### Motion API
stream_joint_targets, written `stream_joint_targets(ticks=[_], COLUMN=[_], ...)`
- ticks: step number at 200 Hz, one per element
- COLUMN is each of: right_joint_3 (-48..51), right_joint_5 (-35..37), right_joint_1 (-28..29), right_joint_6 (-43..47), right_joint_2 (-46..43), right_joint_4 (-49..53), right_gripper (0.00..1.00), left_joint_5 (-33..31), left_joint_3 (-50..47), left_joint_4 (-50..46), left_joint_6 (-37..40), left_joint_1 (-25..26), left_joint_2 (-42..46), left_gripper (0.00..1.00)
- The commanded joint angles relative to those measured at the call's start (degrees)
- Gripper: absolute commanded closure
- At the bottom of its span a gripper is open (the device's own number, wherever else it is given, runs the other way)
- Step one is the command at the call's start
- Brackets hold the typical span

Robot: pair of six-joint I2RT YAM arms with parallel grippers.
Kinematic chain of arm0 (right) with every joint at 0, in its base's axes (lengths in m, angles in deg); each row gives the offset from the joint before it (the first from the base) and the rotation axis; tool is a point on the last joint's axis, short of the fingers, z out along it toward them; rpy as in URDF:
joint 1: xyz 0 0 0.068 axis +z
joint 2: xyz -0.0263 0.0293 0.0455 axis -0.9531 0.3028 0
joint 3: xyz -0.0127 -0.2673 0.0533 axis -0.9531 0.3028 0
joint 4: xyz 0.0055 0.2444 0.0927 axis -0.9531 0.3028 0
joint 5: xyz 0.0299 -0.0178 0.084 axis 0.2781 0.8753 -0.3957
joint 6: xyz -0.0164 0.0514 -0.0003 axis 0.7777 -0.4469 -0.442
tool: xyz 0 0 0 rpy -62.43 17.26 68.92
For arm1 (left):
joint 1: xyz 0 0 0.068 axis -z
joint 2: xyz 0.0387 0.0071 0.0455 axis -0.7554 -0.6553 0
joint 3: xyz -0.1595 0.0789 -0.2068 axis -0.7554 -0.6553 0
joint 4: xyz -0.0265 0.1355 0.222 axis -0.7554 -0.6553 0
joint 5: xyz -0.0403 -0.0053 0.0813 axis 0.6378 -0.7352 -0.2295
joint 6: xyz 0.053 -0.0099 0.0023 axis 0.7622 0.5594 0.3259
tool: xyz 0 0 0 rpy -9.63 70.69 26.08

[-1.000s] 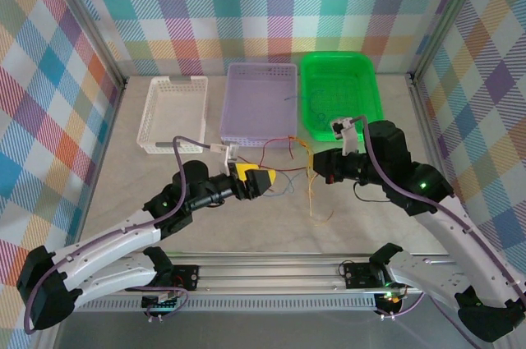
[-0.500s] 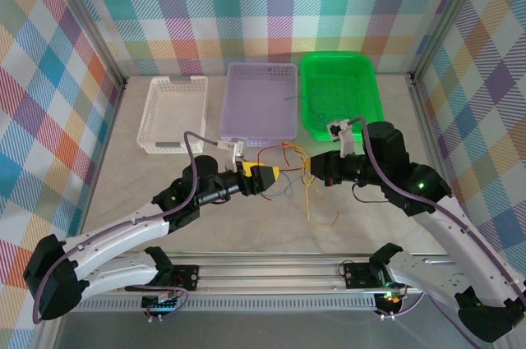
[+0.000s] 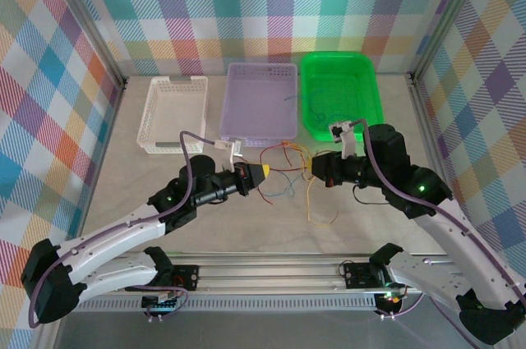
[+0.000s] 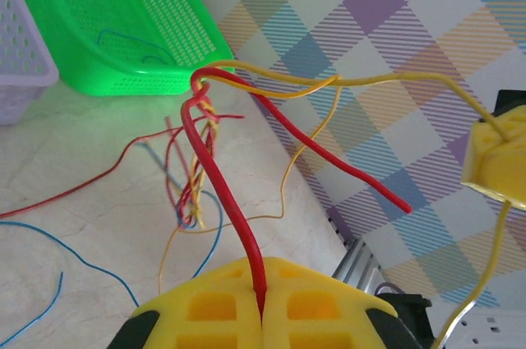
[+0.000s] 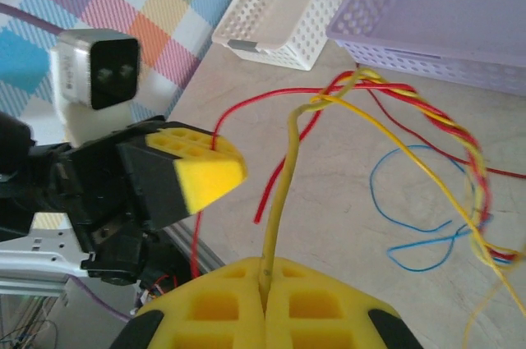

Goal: Untangle the cables

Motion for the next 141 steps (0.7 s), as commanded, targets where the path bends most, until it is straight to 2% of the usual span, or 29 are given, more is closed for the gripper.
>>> stream_joint_targets(ticks=[1, 31, 55, 91, 116, 141], right_joint_3=[1.0, 2.9, 5.9, 11.7, 15.8, 17.8], right_joint_5=[3.8, 9.5, 11.2, 11.2, 7.1, 5.9], right_joint_1=[-0.1, -0.7, -3.6, -13.5, -21.5, -26.2], right_joint_6=[0.5, 0.7, -0.6, -2.9, -4.6, -5.1], right_joint_2=[-1.1, -0.5, 0.1, 0.1, -0.6, -0.5], right_joint_4=[0.3, 1.9, 2.0, 1.6, -0.1, -0.7], right_gripper=[1.0, 1.0, 1.0, 1.0, 1.0, 1.0], left_joint_5=[-3.2, -7.6, -9.9, -11.3, -12.6, -15.0], left_joint_3=[2.6, 5.0, 8.0, 14.2, 18.6, 23.0], left_joint_4=[-4.2, -11.4, -17.2, -26.7, -34.7, -40.6], left_joint_6=[0.9, 1.2, 2.5, 7.0, 10.8, 14.6], left_joint_1=[-0.5, -1.2, -2.1, -4.1, -5.2, -6.1], left_joint_2=[3.0, 6.6, 10.2, 15.3, 17.9, 19.2], left_gripper=[1.0, 1.0, 1.0, 1.0, 1.0, 1.0])
